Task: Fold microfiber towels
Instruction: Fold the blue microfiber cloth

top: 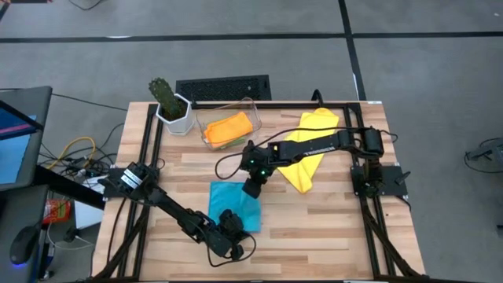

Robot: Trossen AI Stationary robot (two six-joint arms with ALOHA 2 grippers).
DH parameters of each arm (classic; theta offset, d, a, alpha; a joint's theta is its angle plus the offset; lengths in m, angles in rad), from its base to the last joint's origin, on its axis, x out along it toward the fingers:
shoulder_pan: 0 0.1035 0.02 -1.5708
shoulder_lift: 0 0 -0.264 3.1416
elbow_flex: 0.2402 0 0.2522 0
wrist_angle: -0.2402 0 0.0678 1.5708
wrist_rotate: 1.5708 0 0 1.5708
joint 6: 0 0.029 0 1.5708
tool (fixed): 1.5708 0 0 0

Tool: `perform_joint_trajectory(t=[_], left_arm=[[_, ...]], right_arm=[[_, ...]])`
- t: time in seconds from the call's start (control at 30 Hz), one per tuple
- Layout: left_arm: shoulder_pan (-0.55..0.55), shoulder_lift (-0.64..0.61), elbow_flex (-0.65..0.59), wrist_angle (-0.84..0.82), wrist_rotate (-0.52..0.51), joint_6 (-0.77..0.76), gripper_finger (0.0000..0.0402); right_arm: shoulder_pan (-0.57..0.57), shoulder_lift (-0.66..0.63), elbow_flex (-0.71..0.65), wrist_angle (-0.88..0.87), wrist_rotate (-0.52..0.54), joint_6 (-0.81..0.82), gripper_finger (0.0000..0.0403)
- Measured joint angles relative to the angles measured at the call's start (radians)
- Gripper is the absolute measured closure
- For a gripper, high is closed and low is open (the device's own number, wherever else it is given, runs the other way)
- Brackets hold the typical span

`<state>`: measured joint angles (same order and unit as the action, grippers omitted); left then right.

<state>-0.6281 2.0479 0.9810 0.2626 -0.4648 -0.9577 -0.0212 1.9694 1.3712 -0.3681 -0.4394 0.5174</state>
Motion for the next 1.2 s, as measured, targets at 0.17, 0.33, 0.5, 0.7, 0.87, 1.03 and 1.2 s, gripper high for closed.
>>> perform_joint_trajectory(t=[0.17, 0.33, 0.5, 0.7, 0.87, 1.03, 1.2], left_arm=[[0.000, -0.001, 0.000, -0.003, 0.006, -0.007, 0.0402], [0.000, -0.003, 0.000, -0.005, 0.008, -0.016, 0.0402], [-0.001, -0.064, -0.005, -0.095, 0.038, -0.049, 0.0402], [-0.002, -0.204, -0.007, -0.210, 0.013, 0.037, 0.0401], [-0.007, -0.253, -0.004, -0.300, 0.017, 0.047, 0.0401], [-0.033, -0.303, -0.002, -0.392, -0.022, 0.026, 0.0401], [-0.052, -0.327, -0.001, -0.466, -0.098, 0.018, 0.0401]], right_arm=[[-0.025, 0.000, 0.000, 0.007, -0.015, 0.003, 0.0244], [-0.057, -0.021, 0.015, -0.006, -0.065, 0.021, 0.0201], [-0.054, -0.093, 0.010, -0.096, -0.105, 0.009, 0.0192], [0.075, -0.198, -0.078, -0.016, 0.106, -0.028, 0.0210], [0.216, -0.174, -0.159, 0.207, 0.299, -0.022, 0.0232], [0.276, -0.095, -0.173, 0.227, 0.375, -0.003, 0.0252], [0.302, -0.051, -0.174, 0.262, 0.366, 0.050, 0.0263]])
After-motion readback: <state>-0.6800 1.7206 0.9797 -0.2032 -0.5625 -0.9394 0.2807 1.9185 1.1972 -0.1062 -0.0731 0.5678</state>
